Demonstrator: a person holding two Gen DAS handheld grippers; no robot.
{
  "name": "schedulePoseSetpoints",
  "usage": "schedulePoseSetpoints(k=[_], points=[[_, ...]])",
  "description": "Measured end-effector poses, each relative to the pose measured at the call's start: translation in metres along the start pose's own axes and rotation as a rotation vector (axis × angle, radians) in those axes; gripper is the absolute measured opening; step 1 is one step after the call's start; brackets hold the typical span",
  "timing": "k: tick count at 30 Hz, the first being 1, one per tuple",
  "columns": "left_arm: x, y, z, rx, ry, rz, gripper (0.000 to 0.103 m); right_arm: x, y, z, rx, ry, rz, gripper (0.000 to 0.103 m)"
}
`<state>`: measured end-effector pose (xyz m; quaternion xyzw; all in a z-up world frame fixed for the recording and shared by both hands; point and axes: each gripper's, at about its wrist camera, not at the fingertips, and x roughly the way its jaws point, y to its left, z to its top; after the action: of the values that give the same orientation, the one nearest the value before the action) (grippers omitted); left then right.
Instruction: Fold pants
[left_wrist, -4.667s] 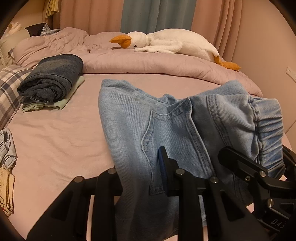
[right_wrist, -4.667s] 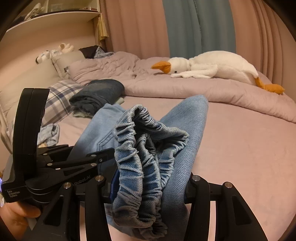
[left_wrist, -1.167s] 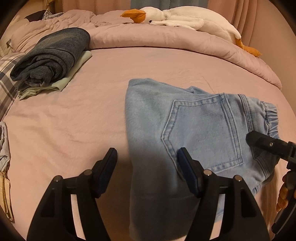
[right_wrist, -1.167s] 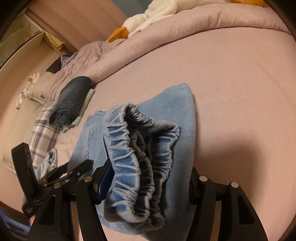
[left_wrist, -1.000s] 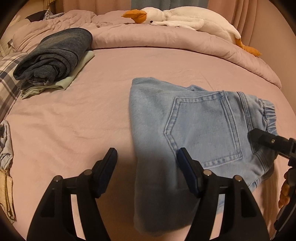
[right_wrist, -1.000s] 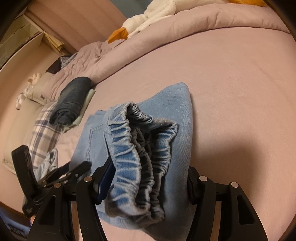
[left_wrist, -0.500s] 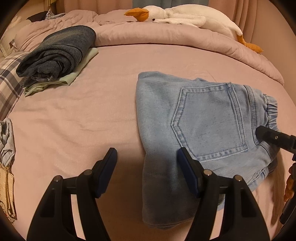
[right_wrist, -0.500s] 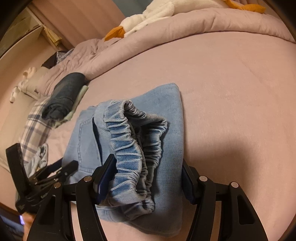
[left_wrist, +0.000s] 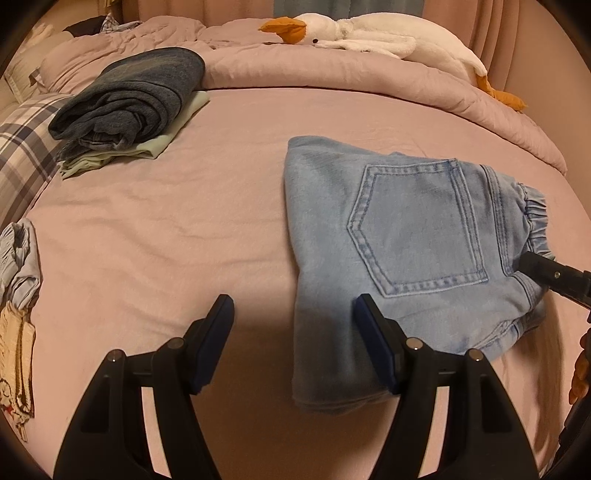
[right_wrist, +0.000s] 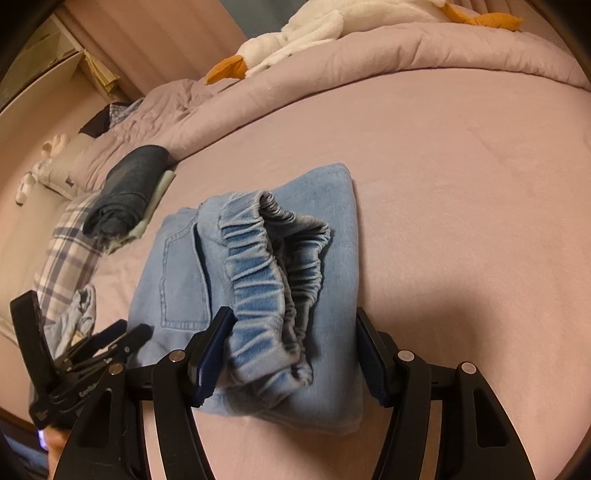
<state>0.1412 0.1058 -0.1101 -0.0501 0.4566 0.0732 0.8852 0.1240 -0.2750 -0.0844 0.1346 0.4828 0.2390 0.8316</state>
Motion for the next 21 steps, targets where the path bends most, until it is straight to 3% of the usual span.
schedulePoseSetpoints(k=[13,16,21], points=[[0.0055,-0.0018,-0.0014,0.008,-0.006,0.026,0.068,0.0064,-0.0009,-0.0056,-0.018,0.005,-0.038,0.063],[0.0048,-0.003,-0.0004,0.013,-0.007,0.037,0.068,0.0064,-0.0012,-0.006,-0.015,0.004,-0.053,0.067],[0.0006,-0.0023,0.0002,-0.023,0.004,0.045,0.073,0.0031,0.001,-0.0069,-0.007,-0.004,-0.065,0.067]])
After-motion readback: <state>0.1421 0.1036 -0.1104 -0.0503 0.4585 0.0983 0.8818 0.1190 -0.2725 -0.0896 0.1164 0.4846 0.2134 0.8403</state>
